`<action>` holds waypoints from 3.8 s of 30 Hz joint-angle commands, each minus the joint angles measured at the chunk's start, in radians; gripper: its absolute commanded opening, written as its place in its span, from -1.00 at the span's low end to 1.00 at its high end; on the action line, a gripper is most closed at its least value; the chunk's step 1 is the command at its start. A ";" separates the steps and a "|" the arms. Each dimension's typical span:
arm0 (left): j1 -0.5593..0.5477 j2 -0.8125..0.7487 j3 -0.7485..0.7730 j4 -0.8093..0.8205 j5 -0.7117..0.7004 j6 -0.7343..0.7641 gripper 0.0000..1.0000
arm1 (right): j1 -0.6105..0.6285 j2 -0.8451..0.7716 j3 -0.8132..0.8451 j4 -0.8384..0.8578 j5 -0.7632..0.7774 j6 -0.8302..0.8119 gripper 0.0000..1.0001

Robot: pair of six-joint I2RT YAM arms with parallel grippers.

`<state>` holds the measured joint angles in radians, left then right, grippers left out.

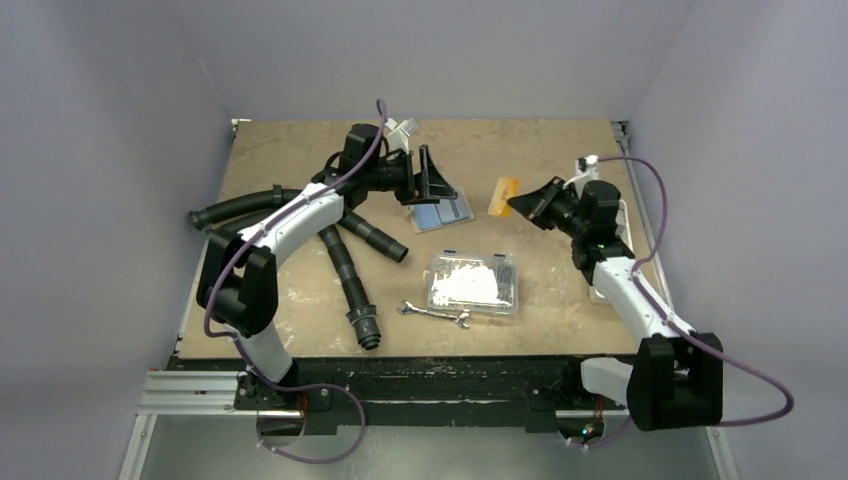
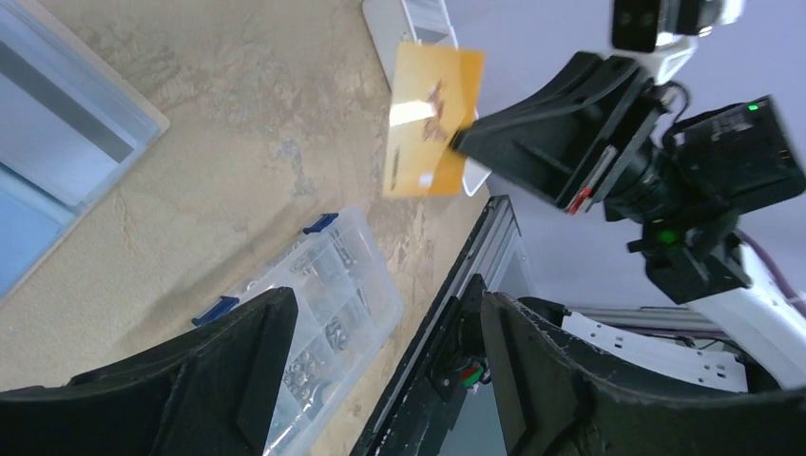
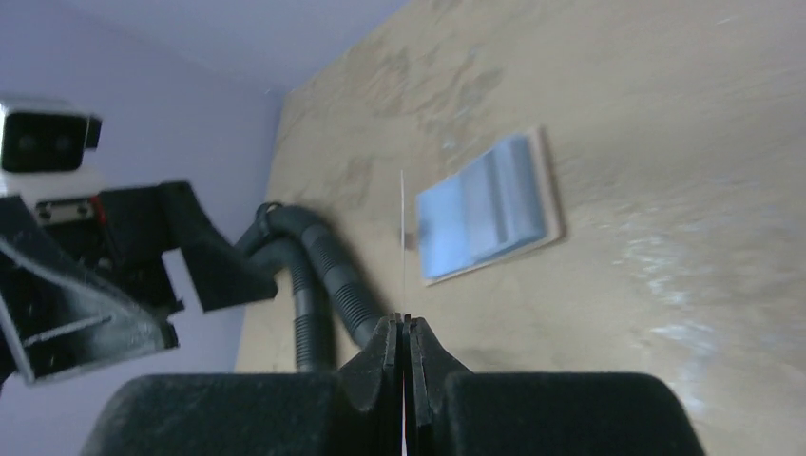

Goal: Put the credit cards into the card holder
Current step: Pick up the credit card from the storage box, then insert the credit card into the card holder.

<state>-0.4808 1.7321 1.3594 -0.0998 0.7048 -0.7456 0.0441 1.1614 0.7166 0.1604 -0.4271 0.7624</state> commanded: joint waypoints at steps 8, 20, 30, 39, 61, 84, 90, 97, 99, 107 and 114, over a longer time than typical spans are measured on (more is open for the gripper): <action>0.114 -0.041 -0.034 0.198 0.258 -0.005 0.53 | 0.216 0.148 0.048 0.459 -0.264 0.180 -1.00; 0.113 -0.120 -0.217 0.488 0.334 -0.163 0.16 | 0.285 0.230 0.060 0.647 -0.291 0.304 -1.00; 0.135 -0.083 -0.202 0.410 0.263 -0.147 -1.00 | 0.296 0.284 0.106 0.552 -0.249 0.229 -0.90; 0.212 0.140 -0.009 -0.126 0.083 0.144 -1.00 | 0.290 0.477 0.430 -0.031 -0.057 -0.267 -0.05; 0.178 0.431 0.125 0.033 0.102 -0.016 -1.00 | 0.244 0.891 0.679 -0.120 -0.082 -0.400 -1.00; 0.179 0.555 0.148 0.164 0.192 -0.151 -1.00 | 0.222 0.973 0.716 -0.147 -0.098 -0.408 -1.00; 0.179 0.560 0.150 0.162 0.190 -0.149 -1.00 | 0.223 0.980 0.724 -0.151 -0.106 -0.408 -1.00; 0.181 0.585 0.145 0.226 0.209 -0.191 -1.00 | 0.223 0.988 0.726 -0.158 -0.113 -0.414 -1.00; 0.184 0.596 0.160 0.229 0.203 -0.200 -1.00 | 0.223 0.990 0.727 -0.159 -0.113 -0.417 -1.00; 0.189 0.649 0.181 0.324 0.188 -0.301 -1.00 | 0.223 0.995 0.733 -0.159 -0.114 -0.420 -1.00; 0.191 0.654 0.179 0.333 0.141 -0.313 -1.00 | 0.223 1.001 0.736 -0.159 -0.116 -0.423 -1.00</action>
<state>-0.2970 2.3650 1.5127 0.1936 0.9043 -1.0405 0.2680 2.1414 1.4170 0.0139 -0.5415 0.3649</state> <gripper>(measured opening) 0.032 0.023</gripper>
